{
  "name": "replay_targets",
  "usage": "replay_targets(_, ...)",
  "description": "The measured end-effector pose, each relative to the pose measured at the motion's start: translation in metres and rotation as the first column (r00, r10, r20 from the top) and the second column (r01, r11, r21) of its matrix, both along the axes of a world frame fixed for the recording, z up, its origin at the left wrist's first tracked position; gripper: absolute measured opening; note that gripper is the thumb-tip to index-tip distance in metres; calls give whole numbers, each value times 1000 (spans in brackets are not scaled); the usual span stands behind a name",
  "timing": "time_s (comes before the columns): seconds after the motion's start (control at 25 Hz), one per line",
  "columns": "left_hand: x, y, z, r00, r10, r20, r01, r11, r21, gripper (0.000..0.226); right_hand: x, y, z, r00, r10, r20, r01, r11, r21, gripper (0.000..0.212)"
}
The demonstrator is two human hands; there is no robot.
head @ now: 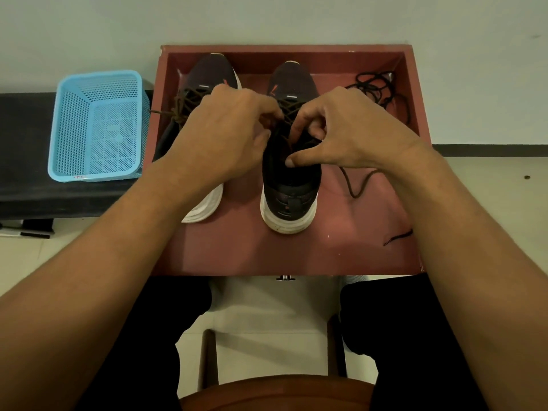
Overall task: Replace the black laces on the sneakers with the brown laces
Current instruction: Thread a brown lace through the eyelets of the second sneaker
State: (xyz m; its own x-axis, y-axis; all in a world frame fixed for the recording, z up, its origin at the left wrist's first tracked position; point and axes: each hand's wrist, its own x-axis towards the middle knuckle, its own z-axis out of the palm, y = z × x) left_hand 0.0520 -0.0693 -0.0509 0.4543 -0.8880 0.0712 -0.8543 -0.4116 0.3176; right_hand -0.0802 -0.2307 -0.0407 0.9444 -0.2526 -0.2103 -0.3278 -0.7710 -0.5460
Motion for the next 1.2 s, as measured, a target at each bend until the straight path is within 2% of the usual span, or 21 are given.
replay_targets(0.16,-2,-4,4,997,24,-73,-28,998,-50,22,-8,-9,-2,999,-26,29,23,996,92,34)
replay_targets(0.32,-3,-1,4,993,69,-98,-72,997,-27,22,-8,-10,-5,996,-81,27,80,995,62,41)
replay_targets(0.56,-2,0,9,989,99,-113,-92,994,65,40,-11,-13,-6,984,-171,-48,174,982,70,43)
replay_targets(0.68,1,3,9,990,90,-112,-78,991,113,42,-11,-14,-6,979,-195,-63,200,976,88,41)
replay_targets(0.84,1,9,3,996,-21,-89,30,994,101,29,-10,-9,-4,976,-207,-62,213,970,117,38)
replay_targets(1.04,-5,1,3,991,4,-136,-8,1000,-25,17,-10,-4,0,948,-315,-39,316,926,207,36)
replay_targets(1.12,-4,2,5,985,9,-175,-9,1000,-3,21,-10,-3,2,945,-323,-45,325,920,219,32)
replay_targets(1.2,-2,5,8,976,16,-215,-6,999,51,35,-11,-2,3,941,-334,-50,336,912,237,31)
